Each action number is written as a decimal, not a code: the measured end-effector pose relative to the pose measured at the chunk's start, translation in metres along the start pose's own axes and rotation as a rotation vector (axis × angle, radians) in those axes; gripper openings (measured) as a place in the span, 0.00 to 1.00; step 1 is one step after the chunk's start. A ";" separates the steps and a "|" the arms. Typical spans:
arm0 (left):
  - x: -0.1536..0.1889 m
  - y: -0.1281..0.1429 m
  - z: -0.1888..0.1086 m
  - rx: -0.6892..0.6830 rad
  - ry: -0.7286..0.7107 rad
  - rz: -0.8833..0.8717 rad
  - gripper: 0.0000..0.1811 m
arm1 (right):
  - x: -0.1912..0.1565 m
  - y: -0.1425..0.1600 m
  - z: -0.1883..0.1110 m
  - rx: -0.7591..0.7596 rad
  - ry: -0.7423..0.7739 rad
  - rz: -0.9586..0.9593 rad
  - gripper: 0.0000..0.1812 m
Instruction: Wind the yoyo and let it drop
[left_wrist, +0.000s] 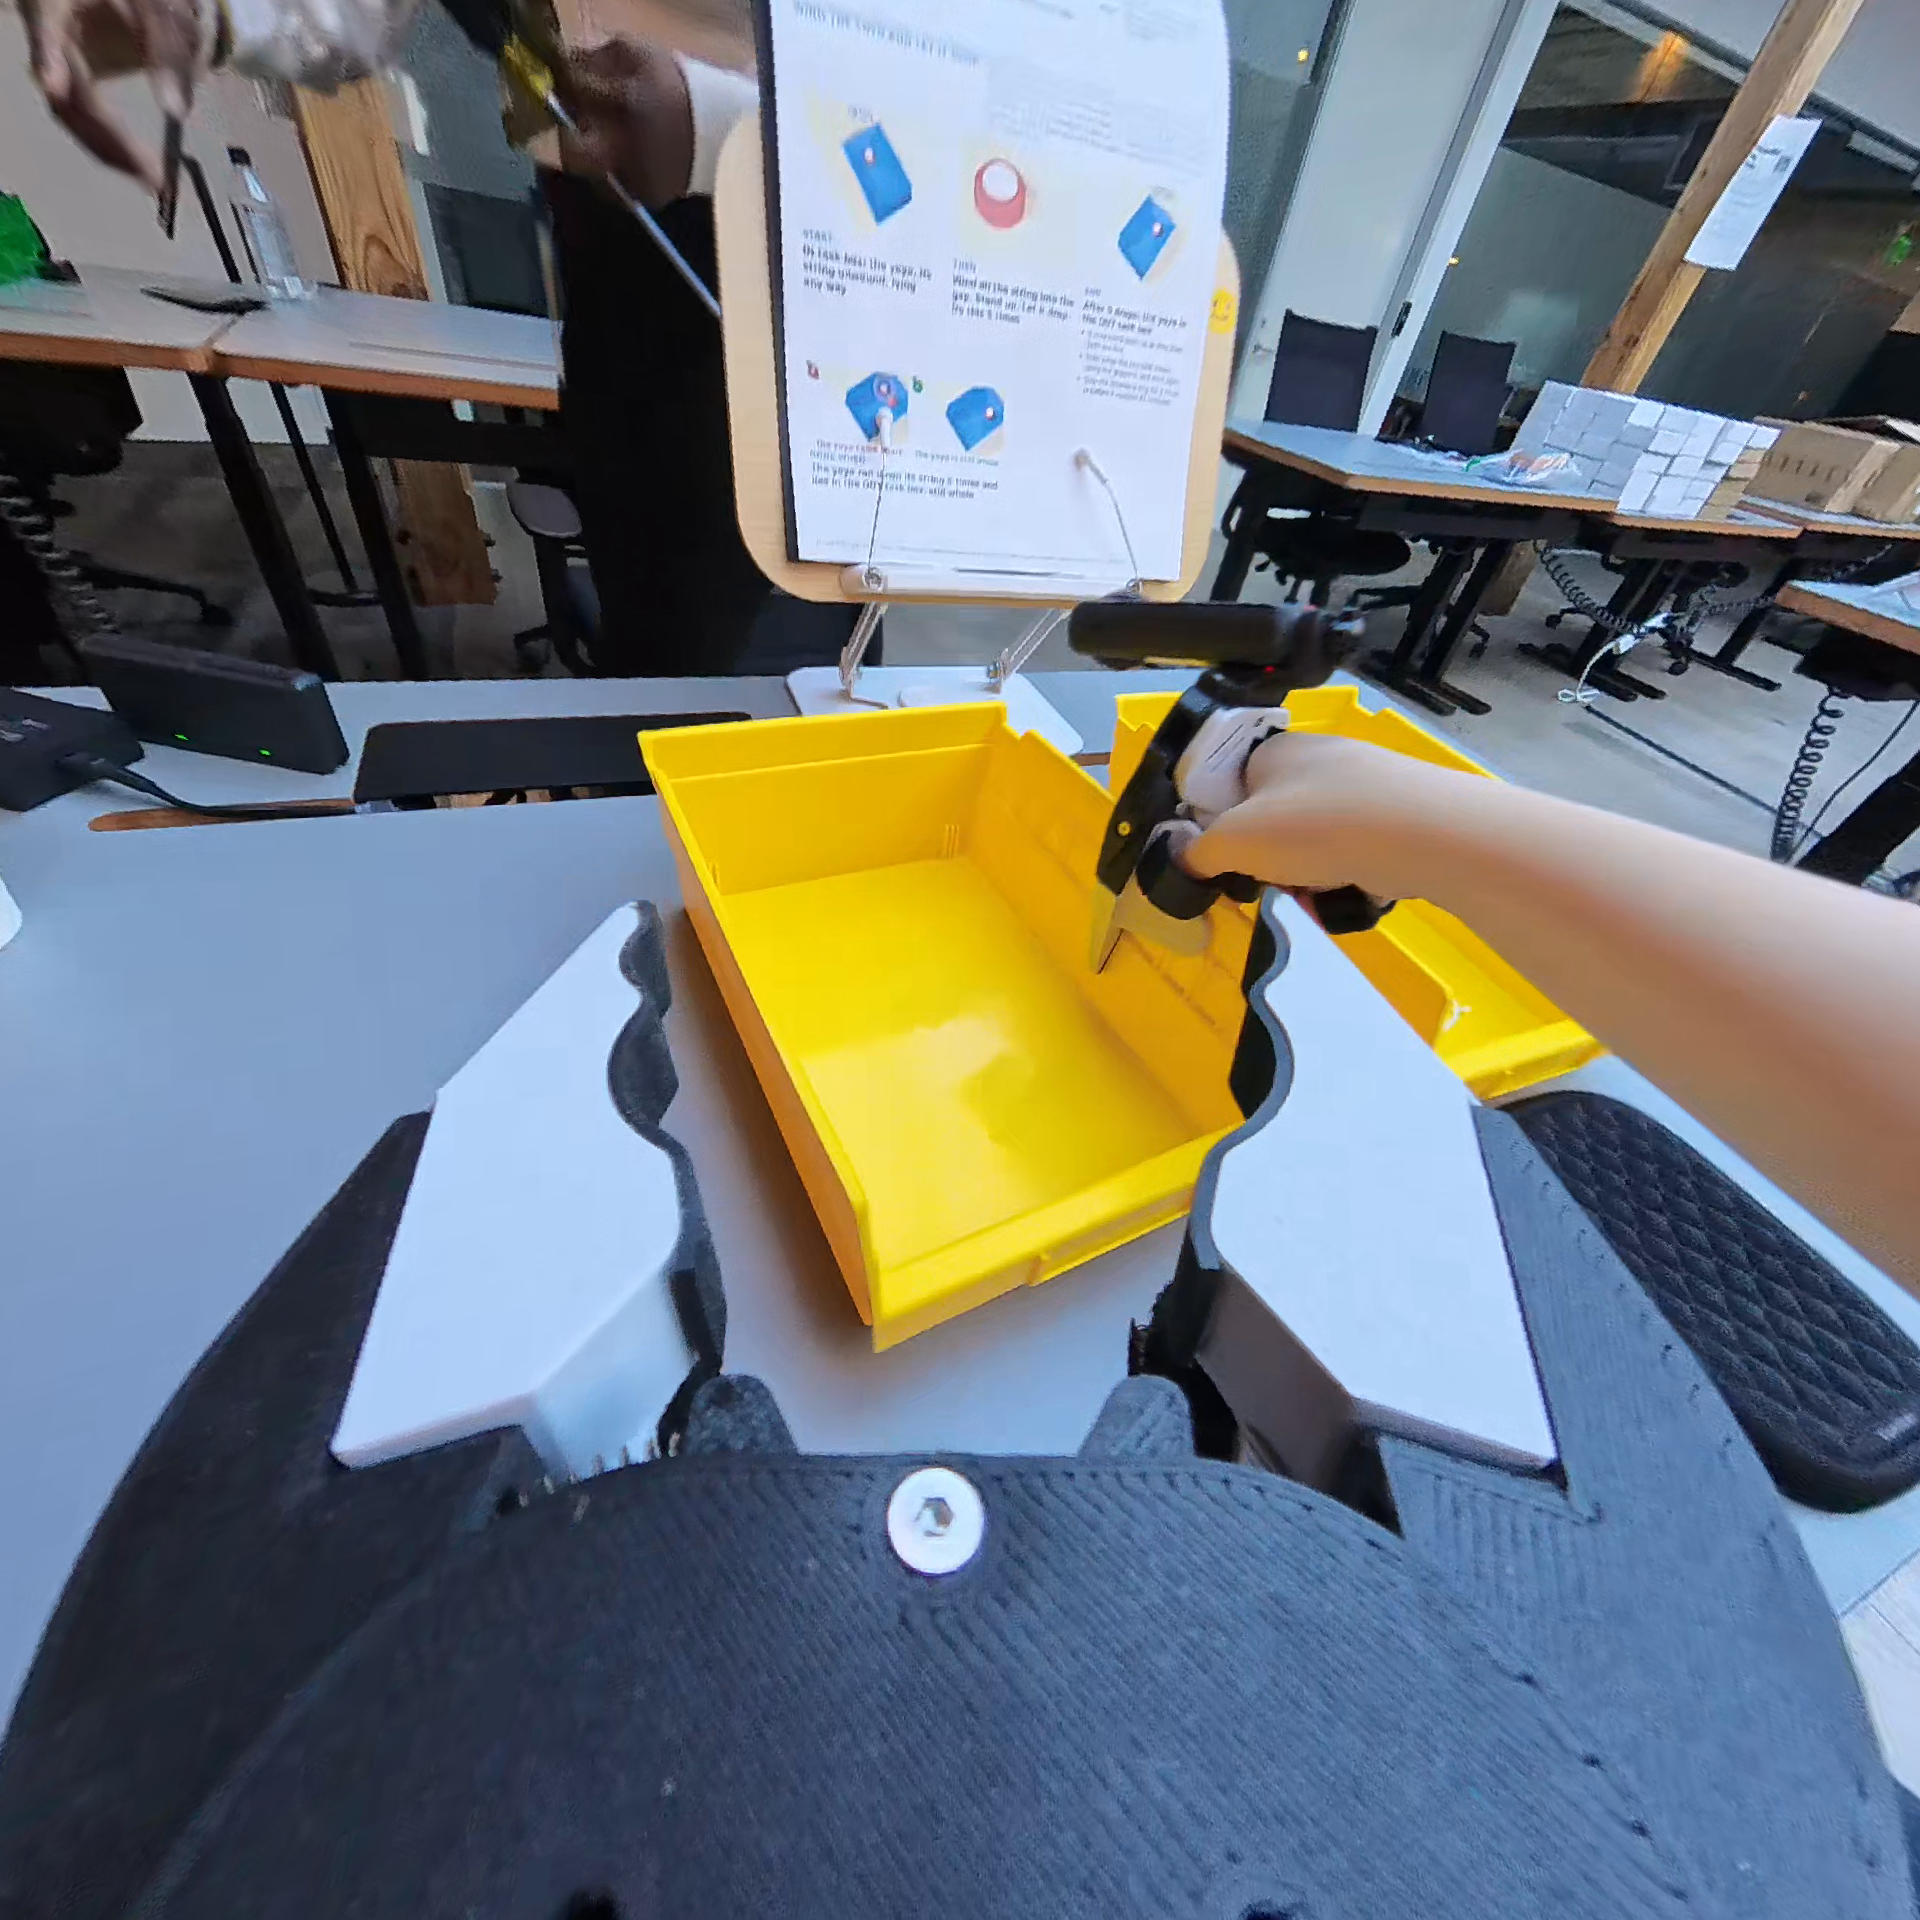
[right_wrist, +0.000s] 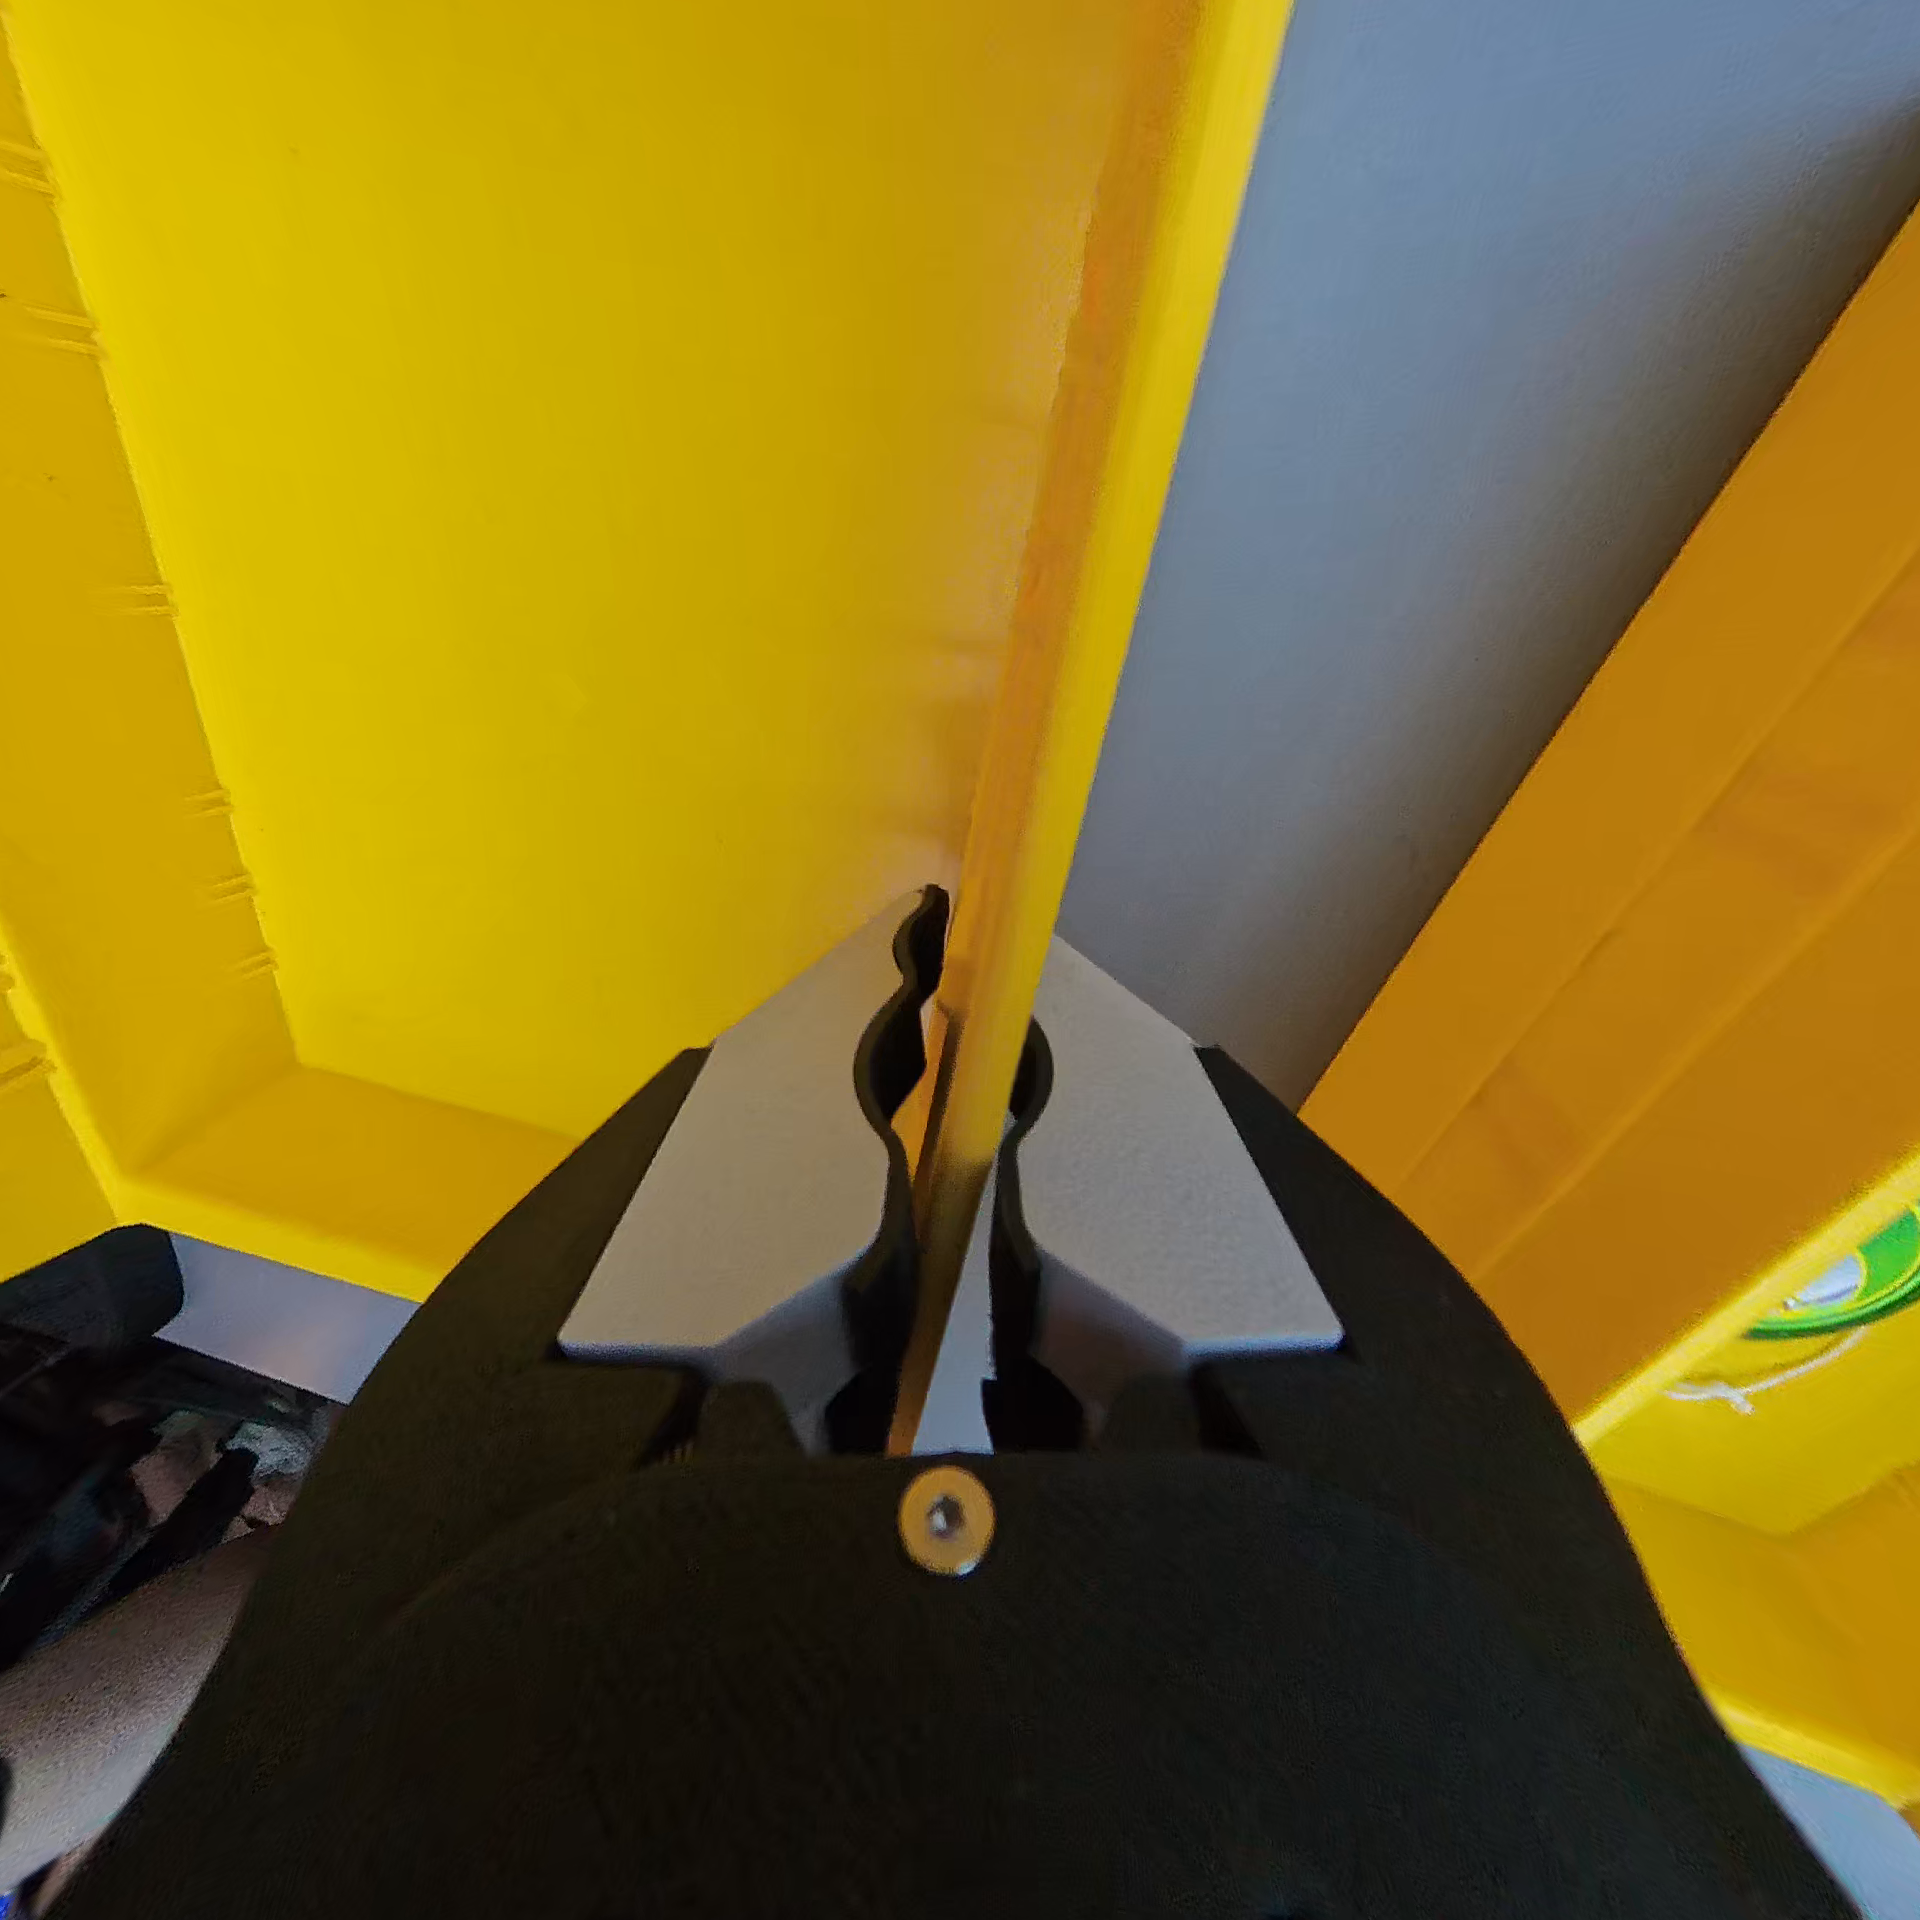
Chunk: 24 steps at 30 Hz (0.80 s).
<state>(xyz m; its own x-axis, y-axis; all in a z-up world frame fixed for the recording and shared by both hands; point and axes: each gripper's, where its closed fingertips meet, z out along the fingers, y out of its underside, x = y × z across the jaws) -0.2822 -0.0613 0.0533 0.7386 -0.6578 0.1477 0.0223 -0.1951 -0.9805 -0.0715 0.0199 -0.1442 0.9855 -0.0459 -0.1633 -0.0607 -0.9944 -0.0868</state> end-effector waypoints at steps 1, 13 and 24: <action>0.004 -0.005 -0.006 0.012 -0.006 0.007 0.60 | -0.001 0.000 -0.001 -0.015 0.006 0.008 0.01; 0.035 -0.094 -0.097 0.249 -0.048 0.059 0.60 | 0.012 -0.016 -0.132 0.031 -0.099 -0.072 0.01; 0.110 -0.017 0.098 -0.130 0.265 -0.052 0.57 | 0.239 0.075 -0.322 0.244 0.046 0.232 0.01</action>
<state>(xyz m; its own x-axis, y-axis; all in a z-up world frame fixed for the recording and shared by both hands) -0.1350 -0.0588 0.0734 0.5366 -0.8081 0.2430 -0.0437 -0.3142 -0.9484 0.2104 -0.0964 0.1272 0.9467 -0.2781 -0.1625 -0.3150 -0.9049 -0.2861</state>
